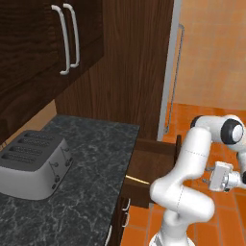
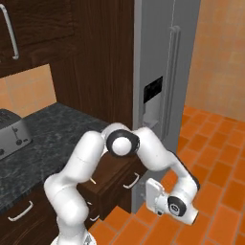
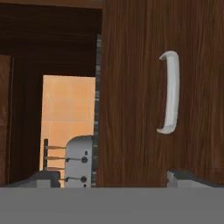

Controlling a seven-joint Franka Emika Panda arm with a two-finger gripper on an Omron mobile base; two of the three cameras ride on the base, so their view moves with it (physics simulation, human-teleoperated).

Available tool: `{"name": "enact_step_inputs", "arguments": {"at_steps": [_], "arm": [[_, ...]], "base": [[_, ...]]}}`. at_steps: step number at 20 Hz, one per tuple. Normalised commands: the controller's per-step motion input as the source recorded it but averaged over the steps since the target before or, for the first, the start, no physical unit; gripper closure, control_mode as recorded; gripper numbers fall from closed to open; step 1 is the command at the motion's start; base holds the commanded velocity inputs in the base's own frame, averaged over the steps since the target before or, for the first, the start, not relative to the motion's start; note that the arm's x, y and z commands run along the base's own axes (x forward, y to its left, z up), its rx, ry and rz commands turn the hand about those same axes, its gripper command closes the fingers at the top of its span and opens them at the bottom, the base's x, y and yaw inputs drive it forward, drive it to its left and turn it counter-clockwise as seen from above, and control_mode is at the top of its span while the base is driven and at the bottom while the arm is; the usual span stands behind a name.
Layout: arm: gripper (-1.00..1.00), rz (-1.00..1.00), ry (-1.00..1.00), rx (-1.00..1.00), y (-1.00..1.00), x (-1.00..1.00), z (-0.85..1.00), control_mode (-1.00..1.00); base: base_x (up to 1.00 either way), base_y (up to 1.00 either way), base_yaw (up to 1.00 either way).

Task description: Take a straw from the drawer in front and place it inside the glass cup on the dining counter.

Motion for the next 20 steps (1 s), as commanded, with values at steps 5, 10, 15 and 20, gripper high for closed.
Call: {"name": "enact_step_inputs", "arguments": {"at_steps": [5,10,15,20], "arm": [[-1.0,0.0,-0.03,-0.19,0.23,0.0,1.0,-1.0],[-1.0,0.0,-0.01,-0.34,0.49,0.0,1.0,-1.0],[-1.0,0.0,0.0,-0.38,0.72,0.01,0.98,-1.0],[-1.0,0.0,0.05,-0.36,0.8,0.19,0.7,-1.0]], "base": [[0.0,0.0,0.0],[0.0,0.0,0.0],[0.0,0.0,0.0],[0.0,0.0,0.0]]}}
